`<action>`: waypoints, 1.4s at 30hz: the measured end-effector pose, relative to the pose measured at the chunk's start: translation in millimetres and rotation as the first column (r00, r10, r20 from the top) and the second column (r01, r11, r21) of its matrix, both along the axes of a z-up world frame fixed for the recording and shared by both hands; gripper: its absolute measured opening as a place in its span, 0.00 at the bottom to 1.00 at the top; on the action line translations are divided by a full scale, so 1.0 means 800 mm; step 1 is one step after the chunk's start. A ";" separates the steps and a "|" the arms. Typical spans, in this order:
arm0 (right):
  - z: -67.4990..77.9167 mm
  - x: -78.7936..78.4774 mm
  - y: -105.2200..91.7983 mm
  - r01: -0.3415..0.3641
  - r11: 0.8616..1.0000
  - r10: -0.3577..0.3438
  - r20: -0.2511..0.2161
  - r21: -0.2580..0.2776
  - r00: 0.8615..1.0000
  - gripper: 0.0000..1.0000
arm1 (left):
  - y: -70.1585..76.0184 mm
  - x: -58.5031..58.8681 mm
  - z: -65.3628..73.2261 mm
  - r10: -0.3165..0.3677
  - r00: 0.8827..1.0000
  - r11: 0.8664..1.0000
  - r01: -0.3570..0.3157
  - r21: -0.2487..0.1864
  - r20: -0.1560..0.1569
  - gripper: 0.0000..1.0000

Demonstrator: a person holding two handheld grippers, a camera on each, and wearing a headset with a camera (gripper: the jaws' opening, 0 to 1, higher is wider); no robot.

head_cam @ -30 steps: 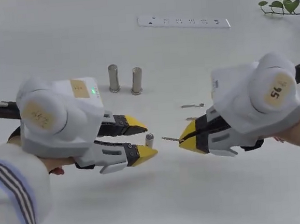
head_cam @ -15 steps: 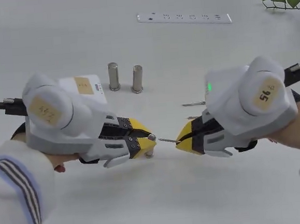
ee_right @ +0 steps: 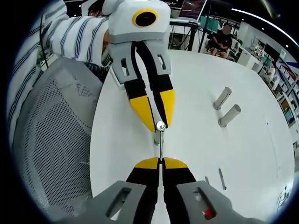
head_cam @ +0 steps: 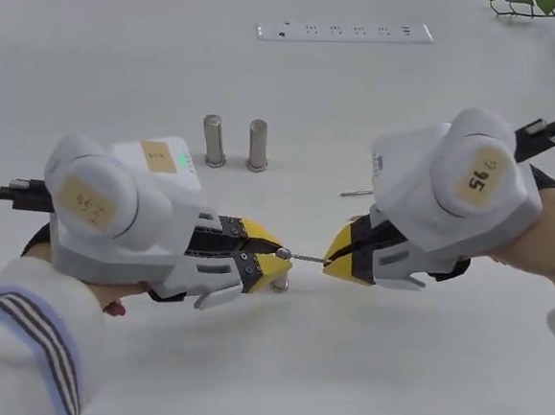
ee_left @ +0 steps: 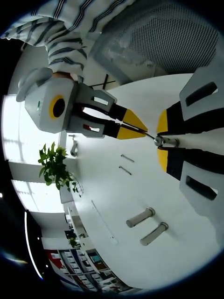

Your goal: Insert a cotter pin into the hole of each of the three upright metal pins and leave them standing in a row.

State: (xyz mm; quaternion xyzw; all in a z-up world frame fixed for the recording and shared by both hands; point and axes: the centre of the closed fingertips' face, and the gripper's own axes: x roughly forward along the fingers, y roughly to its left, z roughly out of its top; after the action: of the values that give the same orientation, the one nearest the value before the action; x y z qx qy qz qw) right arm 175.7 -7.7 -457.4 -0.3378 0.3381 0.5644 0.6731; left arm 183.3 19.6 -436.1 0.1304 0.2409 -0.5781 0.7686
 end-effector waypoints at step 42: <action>0.008 0.013 0.022 0.008 0.994 -0.012 0.032 0.109 0.999 0.16 | -0.006 0.000 0.000 -0.012 1.000 1.000 0.012 0.028 -0.002 0.06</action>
State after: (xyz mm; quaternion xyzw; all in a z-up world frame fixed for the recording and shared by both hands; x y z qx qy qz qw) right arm 186.0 9.8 -450.7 -0.3082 0.2975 0.5728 0.6988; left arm 183.1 14.6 -436.5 0.1420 0.2488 -0.5794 0.7630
